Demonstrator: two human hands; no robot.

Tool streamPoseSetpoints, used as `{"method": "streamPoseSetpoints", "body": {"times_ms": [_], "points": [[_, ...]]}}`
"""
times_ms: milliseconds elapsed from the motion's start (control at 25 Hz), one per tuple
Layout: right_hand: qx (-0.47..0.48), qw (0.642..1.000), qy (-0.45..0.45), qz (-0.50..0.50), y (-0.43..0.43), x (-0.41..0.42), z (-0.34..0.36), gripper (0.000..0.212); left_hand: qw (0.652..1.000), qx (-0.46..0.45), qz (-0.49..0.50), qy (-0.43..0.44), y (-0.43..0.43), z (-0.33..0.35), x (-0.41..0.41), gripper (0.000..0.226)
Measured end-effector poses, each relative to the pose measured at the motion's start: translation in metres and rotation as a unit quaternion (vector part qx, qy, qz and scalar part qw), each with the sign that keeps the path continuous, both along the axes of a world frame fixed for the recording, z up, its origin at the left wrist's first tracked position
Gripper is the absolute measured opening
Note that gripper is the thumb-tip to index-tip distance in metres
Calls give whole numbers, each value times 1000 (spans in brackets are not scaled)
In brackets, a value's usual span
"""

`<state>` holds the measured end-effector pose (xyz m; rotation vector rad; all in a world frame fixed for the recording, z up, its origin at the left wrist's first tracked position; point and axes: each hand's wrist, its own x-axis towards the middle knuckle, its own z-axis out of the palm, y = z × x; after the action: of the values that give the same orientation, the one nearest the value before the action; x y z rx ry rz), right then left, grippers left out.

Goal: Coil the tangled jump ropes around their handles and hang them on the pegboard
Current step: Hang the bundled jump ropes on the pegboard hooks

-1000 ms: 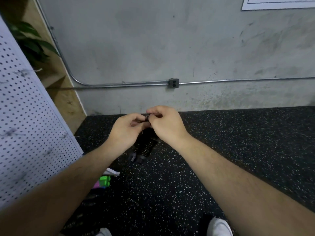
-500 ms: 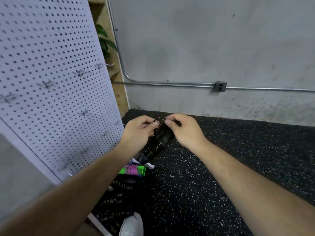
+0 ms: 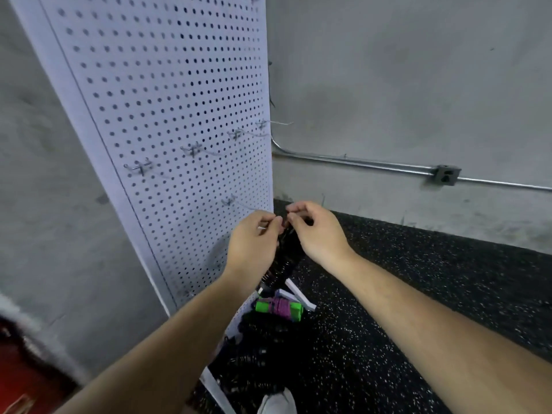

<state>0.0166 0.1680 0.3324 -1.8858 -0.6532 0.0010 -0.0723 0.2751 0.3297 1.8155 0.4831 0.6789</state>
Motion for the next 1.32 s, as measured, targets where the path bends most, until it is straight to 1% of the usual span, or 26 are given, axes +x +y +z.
{"method": "streamPoseSetpoints", "body": {"times_ms": [160,280,360,480,600,760,920,1000,1080,1160,1200,1320], "points": [[-18,1000,5,3,41,-2,20,9,999,15,46,-9,34,5,1,16],[-43,999,-5,6,60,1,27,16,998,10,60,-17,52,8,7,7],[-55,998,-3,0,70,10,21,19,998,2,65,-5,61,6,14,9],[-51,999,12,-3,80,24,4,21,998,22,62,21,69,-5,27,11],[-55,998,21,14,87,38,-8,19,994,68,73,48,77,-11,36,10],[-22,998,36,40,96,52,-18,20,984,129,98,70,77,-16,40,7],[25,997,23,74,96,54,-41,15,977,182,88,59,80,-30,35,10],[36,996,-7,80,91,51,-56,19,967,231,79,76,80,-32,27,23],[10,994,-49,92,82,46,-68,29,949,291,77,99,76,-36,19,35],[-25,993,-72,85,69,35,-77,36,931,339,82,105,72,-43,8,38],[-40,993,-84,72,61,29,-80,35,924,360,85,97,70,-48,1,36],[-93,985,-134,50,47,6,-89,21,906,410,72,81,56,-70,-20,27]]}}
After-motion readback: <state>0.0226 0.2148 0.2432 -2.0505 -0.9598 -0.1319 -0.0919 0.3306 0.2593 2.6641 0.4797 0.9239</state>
